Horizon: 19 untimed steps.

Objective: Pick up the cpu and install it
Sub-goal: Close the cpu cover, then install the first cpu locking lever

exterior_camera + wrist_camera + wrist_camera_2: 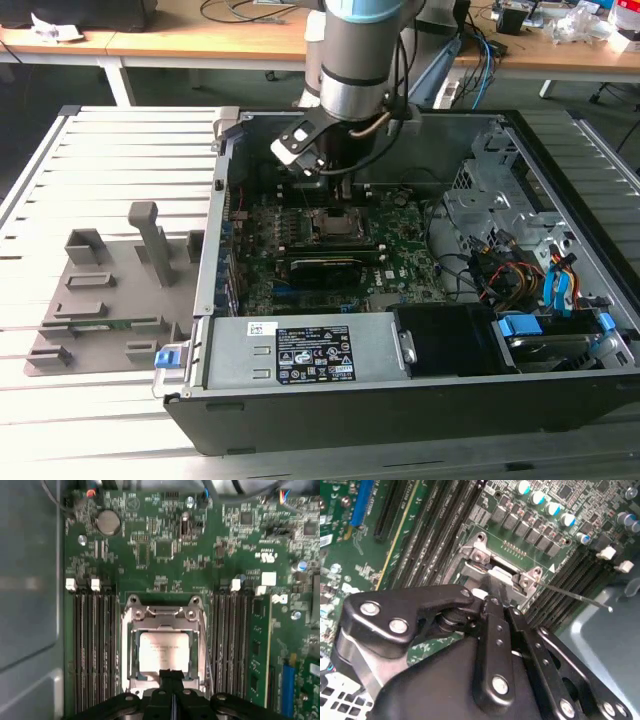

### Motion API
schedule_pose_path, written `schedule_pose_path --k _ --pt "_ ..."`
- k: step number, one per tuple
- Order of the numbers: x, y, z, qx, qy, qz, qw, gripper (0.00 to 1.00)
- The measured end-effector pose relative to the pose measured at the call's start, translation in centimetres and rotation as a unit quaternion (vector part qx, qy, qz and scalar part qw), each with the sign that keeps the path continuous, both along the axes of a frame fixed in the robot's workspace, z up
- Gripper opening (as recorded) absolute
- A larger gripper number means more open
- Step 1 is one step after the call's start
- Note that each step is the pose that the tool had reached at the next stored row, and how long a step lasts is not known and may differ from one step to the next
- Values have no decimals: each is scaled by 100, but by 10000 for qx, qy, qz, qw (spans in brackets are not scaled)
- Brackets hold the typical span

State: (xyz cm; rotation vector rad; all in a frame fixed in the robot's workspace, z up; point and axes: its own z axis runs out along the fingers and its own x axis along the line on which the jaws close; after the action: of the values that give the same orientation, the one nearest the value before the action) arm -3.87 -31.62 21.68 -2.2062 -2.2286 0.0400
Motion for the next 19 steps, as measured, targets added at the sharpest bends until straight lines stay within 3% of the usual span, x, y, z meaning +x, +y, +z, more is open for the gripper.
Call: schedule_pose_path --k 1,4,6,8,9,10,12,19 --pt "-19 -6 -130 1 0 0 10000 11" --pt "49 -7 -35 5 0 0 10000 11" --pt "76 -7 136 22 0 0 10000 11" --pt "75 -8 234 26 1 -1 10000 11" --pt "76 -8 408 31 1 0 10000 11" --pt "77 -8 451 31 1 0 10000 11" --pt "76 -8 501 36 1 0 10000 11" --pt "76 -7 508 43 1 7 10000 11"
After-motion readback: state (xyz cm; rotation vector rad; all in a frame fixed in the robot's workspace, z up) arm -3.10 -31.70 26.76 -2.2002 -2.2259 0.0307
